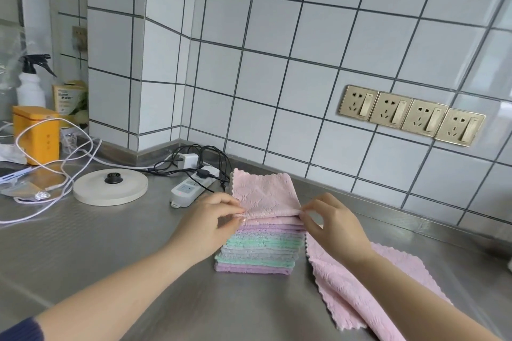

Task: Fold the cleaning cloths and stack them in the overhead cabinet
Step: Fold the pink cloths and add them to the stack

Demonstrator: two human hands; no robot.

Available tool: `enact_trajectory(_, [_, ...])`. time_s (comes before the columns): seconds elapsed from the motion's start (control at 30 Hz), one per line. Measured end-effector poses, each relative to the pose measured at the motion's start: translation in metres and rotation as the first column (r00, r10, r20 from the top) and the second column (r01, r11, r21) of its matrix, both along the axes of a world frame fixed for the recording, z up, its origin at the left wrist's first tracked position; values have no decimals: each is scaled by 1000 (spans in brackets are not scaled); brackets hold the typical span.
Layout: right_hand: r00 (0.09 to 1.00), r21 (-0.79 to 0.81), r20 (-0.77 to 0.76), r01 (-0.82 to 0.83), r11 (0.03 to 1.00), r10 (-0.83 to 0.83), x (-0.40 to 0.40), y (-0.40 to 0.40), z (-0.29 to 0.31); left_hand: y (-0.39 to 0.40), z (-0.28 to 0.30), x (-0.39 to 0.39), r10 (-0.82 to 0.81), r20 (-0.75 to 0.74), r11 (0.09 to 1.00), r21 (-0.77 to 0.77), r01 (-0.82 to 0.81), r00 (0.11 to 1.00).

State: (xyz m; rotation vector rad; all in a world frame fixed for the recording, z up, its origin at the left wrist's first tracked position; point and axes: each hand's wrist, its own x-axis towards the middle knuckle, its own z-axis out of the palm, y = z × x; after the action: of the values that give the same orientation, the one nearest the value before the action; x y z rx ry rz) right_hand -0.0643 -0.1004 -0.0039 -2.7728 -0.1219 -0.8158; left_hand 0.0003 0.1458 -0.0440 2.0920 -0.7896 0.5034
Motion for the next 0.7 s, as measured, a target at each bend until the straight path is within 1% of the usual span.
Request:
enact_trajectory(0.03, [1000,25,23,-2,1000,1,1,1,5,1,5,3,27,29,1000,15,-28,999])
enact_trajectory(0.1, [998,71,58,-19,997,15,9,10,18,-3,22,12,71,40,997,20,-72,997])
enact_trajectory(0.17, [999,52,32,-36,998,35,26,27,30,-17,36,23,81,37,995,57,-83,996])
enact_trajectory(0.2, [999,22,-16,-34,999,34,36,37,34,-28,42,27,80,23,988,128,-82,997])
enact_trajectory(0.27, [987,-69,-160,-26,997,14,56,55,33,-49,45,34,90,-25,941,328,-77,996])
enact_trajectory(0.33, [942,-161,-336,-29,987,-26,69,60,22,-61,37,39,123,-93,863,502,-60,988])
enact_trajectory(0.4, [881,-198,-467,-19,980,-77,72,52,7,-63,26,40,195,-194,795,606,-39,962])
enact_trajectory(0.47, [849,-164,-516,27,986,-109,70,40,-7,-59,18,36,238,-231,762,646,-34,943])
enact_trajectory(0.53, [837,-95,-535,72,993,-112,66,35,-15,-55,16,32,241,-240,771,636,-35,940])
enact_trajectory(0.63, [857,-76,-503,80,994,-108,62,35,-18,-54,16,29,231,-245,776,630,-26,941])
enact_trajectory(0.7, [886,-67,-455,64,996,-87,53,33,-15,-52,20,26,240,-195,767,638,-62,951])
